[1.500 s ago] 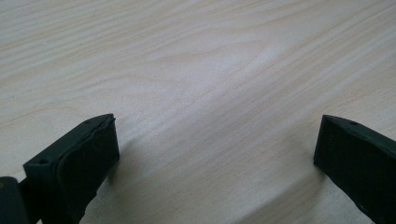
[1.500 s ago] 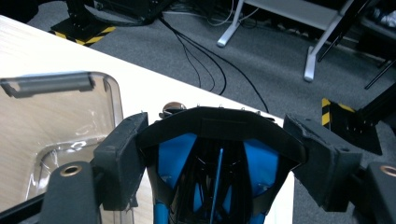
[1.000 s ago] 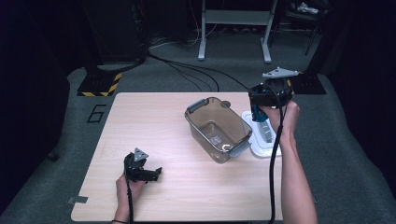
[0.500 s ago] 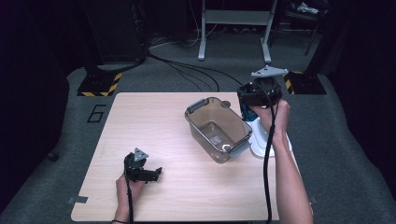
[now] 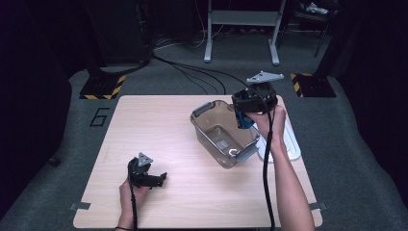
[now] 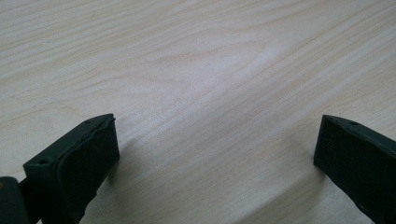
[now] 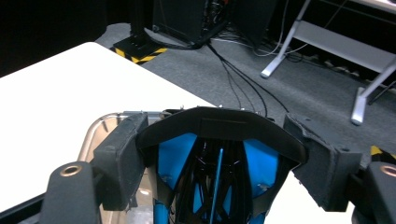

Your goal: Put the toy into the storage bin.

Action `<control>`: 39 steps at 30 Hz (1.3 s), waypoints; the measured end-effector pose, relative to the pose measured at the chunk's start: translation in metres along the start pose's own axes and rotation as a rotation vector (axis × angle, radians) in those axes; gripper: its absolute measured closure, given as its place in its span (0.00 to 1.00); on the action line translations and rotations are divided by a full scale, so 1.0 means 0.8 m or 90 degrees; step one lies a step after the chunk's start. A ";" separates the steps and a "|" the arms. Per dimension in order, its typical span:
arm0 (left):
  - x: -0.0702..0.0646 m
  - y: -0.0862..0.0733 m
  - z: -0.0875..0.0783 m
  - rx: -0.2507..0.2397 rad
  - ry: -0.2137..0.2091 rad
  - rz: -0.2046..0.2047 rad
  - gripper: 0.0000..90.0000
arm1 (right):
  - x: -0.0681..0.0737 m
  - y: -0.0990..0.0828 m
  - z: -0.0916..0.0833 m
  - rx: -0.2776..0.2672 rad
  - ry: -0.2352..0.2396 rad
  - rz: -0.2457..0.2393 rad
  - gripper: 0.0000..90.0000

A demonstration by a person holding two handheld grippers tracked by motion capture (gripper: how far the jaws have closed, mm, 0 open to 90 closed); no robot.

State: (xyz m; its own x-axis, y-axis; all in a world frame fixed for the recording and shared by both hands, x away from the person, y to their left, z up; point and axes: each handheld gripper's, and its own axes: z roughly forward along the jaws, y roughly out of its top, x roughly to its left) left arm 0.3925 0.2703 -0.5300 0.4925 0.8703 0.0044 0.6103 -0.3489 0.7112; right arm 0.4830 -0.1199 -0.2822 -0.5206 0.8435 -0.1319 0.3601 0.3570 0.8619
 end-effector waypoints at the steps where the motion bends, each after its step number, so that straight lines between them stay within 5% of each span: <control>1: 0.000 0.000 0.000 0.000 0.000 0.000 0.00 | 0.000 0.000 0.000 0.000 0.000 0.000 0.27; 20: 0.000 0.000 0.000 0.000 -0.001 -0.001 0.00 | 0.028 -0.024 0.034 0.037 0.057 -0.002 0.26; 39: 0.000 0.000 0.000 0.000 0.000 0.000 0.00 | 0.039 -0.062 0.050 0.089 0.075 0.018 0.26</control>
State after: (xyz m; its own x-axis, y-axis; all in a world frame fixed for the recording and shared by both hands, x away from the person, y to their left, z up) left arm 0.3925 0.2702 -0.5301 0.4922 0.8705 0.0042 0.6100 -0.3483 0.7117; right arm 0.4801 -0.0955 -0.3489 -0.5924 0.8045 -0.0428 0.4758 0.3923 0.7872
